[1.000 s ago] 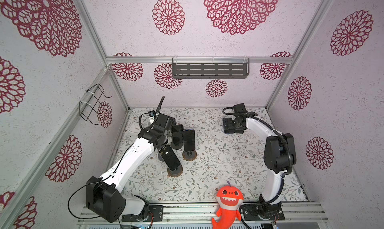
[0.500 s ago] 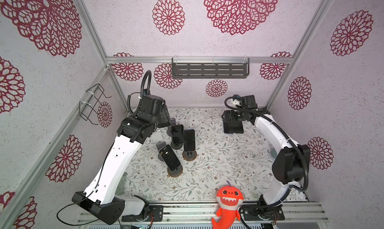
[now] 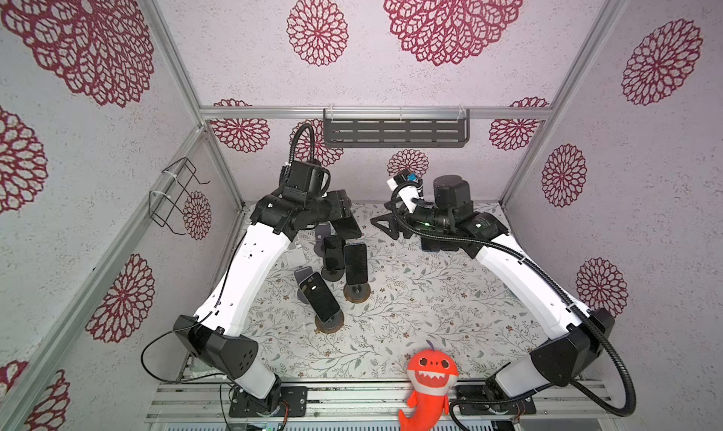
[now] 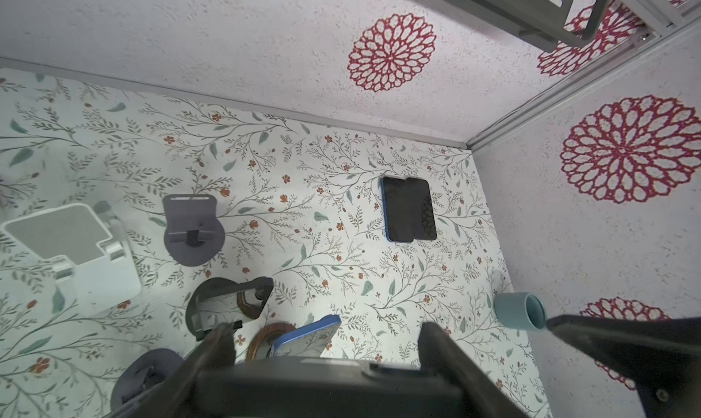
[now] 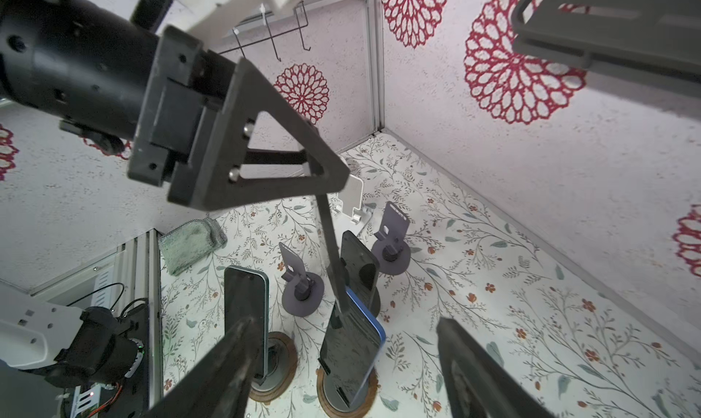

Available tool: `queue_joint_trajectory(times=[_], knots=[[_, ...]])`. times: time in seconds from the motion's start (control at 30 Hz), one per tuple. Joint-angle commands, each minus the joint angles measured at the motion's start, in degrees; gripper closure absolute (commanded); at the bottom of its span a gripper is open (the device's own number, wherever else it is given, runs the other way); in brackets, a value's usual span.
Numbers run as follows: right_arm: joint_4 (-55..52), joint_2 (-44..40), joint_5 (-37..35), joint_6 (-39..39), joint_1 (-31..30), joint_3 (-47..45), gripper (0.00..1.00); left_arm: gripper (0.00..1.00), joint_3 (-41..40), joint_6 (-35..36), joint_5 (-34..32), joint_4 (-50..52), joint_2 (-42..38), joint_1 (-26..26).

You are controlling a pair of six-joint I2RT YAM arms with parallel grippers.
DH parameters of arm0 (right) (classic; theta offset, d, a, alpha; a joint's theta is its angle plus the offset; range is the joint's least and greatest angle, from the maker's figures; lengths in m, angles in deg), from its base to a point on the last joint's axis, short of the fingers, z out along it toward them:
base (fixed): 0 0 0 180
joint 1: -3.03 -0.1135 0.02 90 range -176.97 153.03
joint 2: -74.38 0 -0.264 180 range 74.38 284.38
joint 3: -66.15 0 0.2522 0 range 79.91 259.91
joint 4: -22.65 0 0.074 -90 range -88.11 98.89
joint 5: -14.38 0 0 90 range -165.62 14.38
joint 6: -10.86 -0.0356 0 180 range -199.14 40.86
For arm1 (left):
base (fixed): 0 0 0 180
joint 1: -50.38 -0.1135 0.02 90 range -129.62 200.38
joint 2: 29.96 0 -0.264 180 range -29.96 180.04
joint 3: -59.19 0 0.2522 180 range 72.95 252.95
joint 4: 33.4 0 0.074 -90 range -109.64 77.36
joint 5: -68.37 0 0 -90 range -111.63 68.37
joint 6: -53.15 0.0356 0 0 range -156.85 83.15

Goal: Remove the phone from the phone stand
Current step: Pass the phone.

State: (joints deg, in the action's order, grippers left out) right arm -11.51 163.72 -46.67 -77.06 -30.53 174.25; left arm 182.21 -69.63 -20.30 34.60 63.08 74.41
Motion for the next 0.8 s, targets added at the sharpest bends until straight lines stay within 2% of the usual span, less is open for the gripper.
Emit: queue_joint_trajectory(times=[0.0,0.17,0.23,0.43,0.63,0.77], knots=[[2.29,2.63,-0.1,-0.44,-1.69,1.28,0.24,0.34,1.83,-0.83,3.74,-4.23,-0.75,-0.48],[3.73,6.47,0.46,-1.2,-2.95,2.91,0.26,0.34,1.16,-2.03,5.41,-6.32,-0.56,-0.59],[4.38,7.02,0.51,-1.34,-3.05,3.06,0.31,0.34,0.89,-2.03,5.53,-6.44,-0.75,-0.54],[6.74,7.48,1.27,-2.51,-3.07,2.18,0.52,0.34,-0.31,-1.94,5.53,-7.13,-1.28,-0.57],[8.83,7.36,2.68,-4.21,-3.0,1.06,0.86,0.33,-1.74,-1.92,5.93,-8.98,-1.7,-0.7],[10.6,6.99,1.34,-5.64,-3.0,-0.37,0.94,0.29,-4.68,-2.38,6.31,-12.11,-3.23,-1.2]])
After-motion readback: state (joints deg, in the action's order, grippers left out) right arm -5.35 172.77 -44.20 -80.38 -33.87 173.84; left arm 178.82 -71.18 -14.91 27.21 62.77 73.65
